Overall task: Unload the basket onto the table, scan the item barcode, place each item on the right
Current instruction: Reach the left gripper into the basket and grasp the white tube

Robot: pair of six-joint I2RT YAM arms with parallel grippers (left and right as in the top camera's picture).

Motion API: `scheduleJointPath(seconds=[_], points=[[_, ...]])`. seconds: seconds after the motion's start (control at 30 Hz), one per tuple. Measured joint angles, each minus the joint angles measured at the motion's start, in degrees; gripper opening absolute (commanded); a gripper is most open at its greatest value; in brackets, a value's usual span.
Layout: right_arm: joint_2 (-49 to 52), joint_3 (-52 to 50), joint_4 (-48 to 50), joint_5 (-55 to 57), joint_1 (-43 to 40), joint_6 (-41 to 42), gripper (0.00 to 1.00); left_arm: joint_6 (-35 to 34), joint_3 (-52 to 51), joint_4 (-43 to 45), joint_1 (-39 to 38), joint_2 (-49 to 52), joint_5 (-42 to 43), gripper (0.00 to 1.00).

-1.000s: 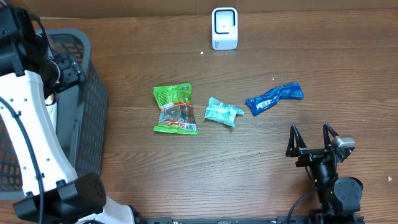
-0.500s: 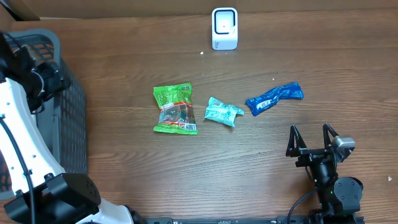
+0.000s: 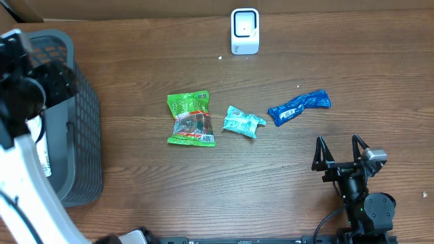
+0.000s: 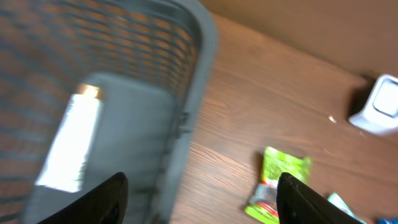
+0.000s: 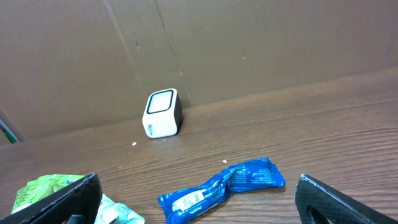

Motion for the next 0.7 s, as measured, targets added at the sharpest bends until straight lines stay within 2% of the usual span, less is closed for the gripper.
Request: scheduleJointPath(seconds=[0.13,0.2,0.27,0.47,0.67,0.7], points=[[0.0,0.0,0.0,0.0,0.0,0.0,1.00,-4.1,0.4,-0.1,0.0,-1.2,-12.3,0.77],[0.0,0.0,0.0,0.0,0.0,0.0,1.00,-4.8,0.2,1.5,0.0,0.7,-15.6,0.82],[0.0,0.0,0.0,0.0,0.0,0.0,1.00,-5.4,0.2,4.1,0.1,4.6,-18.8,0.82],[0.0,0.0,0.0,0.0,0.0,0.0,1.00,-3.8,-0.8,6.6,2.1,18.6,-22.3,0.78],[0.0,0.0,0.0,0.0,0.0,0.0,1.00,-0.7,-1.3,6.7,4.4,25.0,-24.5,0.79],[0.0,0.0,0.0,0.0,0.0,0.0,1.00,0.4,-1.3,7.2,5.1,26.2,-24.9,0.82]])
